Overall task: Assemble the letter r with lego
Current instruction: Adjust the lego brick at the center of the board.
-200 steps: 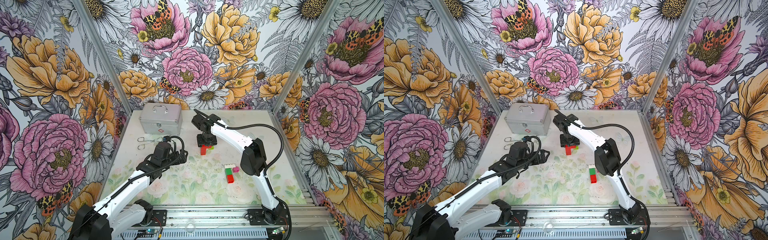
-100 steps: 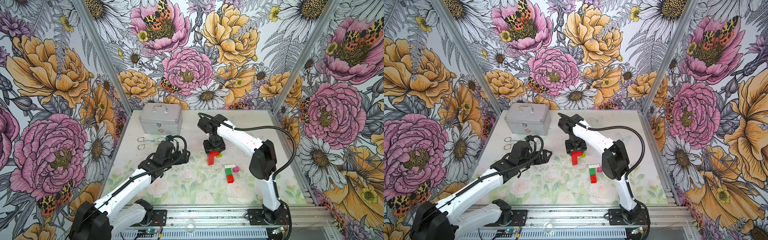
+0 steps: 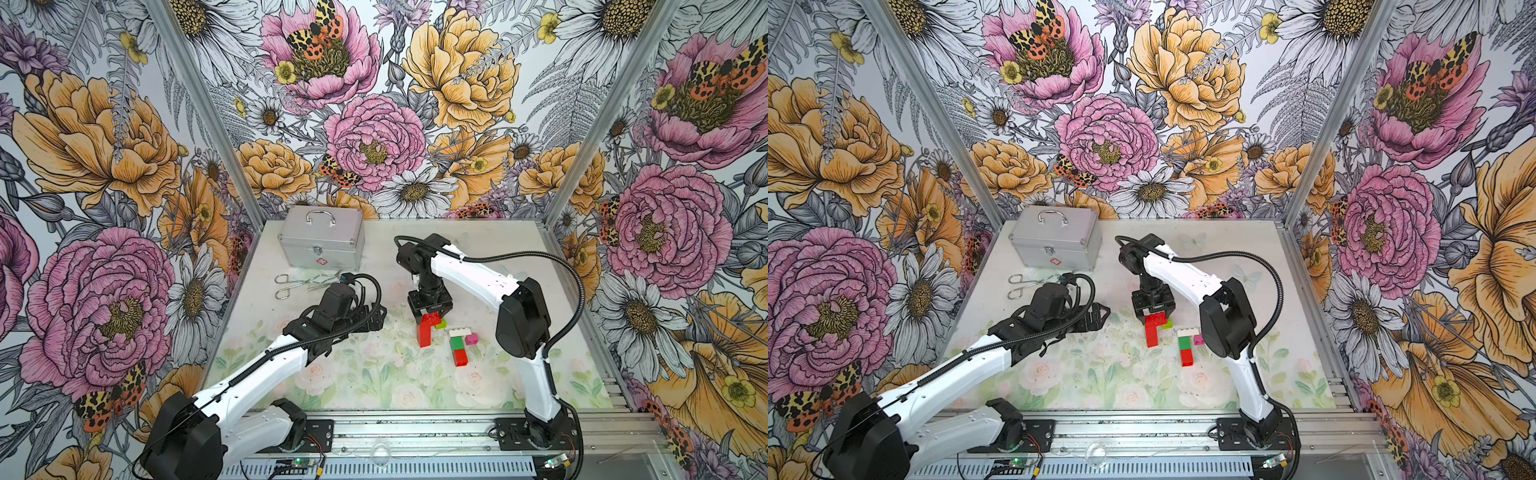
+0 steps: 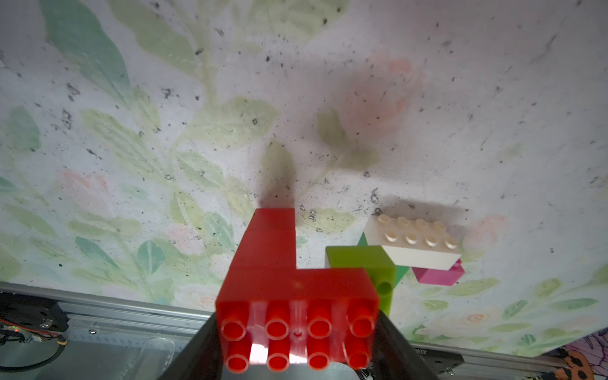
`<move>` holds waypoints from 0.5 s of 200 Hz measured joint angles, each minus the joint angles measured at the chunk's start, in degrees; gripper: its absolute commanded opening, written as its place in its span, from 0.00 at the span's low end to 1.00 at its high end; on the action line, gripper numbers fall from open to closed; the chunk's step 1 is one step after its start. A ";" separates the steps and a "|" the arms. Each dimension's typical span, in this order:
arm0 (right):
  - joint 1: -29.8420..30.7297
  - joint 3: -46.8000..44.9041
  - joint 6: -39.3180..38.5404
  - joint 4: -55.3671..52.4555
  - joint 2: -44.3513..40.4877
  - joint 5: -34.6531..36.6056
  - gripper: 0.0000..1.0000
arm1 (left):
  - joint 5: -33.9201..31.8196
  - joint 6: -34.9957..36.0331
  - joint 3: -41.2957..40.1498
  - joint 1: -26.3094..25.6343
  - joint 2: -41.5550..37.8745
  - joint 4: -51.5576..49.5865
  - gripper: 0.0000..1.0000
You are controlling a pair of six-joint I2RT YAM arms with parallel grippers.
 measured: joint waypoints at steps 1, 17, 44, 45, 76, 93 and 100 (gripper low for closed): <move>-0.04 0.02 -0.07 0.02 0.00 -0.07 0.54 | 0.00 0.00 0.00 -0.02 -0.04 0.00 0.99; -0.79 0.04 -0.55 0.13 0.00 -0.52 0.56 | 0.00 0.00 0.02 0.00 -0.55 -0.26 0.99; -1.86 0.07 -0.68 0.11 0.13 -1.05 0.62 | 0.00 0.07 0.31 0.00 -0.44 -0.90 0.99; -1.95 0.09 -0.74 0.09 0.15 -1.07 0.62 | 0.00 0.11 0.35 0.00 -0.42 -0.94 0.99; -2.86 1.16 -1.07 -0.04 1.03 -1.66 0.71 | 0.02 0.39 1.40 0.04 0.04 -1.18 0.99; -3.28 1.51 -1.33 0.20 1.75 -1.40 0.76 | 0.02 0.44 1.66 0.33 0.07 -1.14 0.99; -3.45 1.57 -1.44 0.22 2.16 -1.38 0.77 | 0.04 0.44 1.68 0.48 0.07 -1.16 0.99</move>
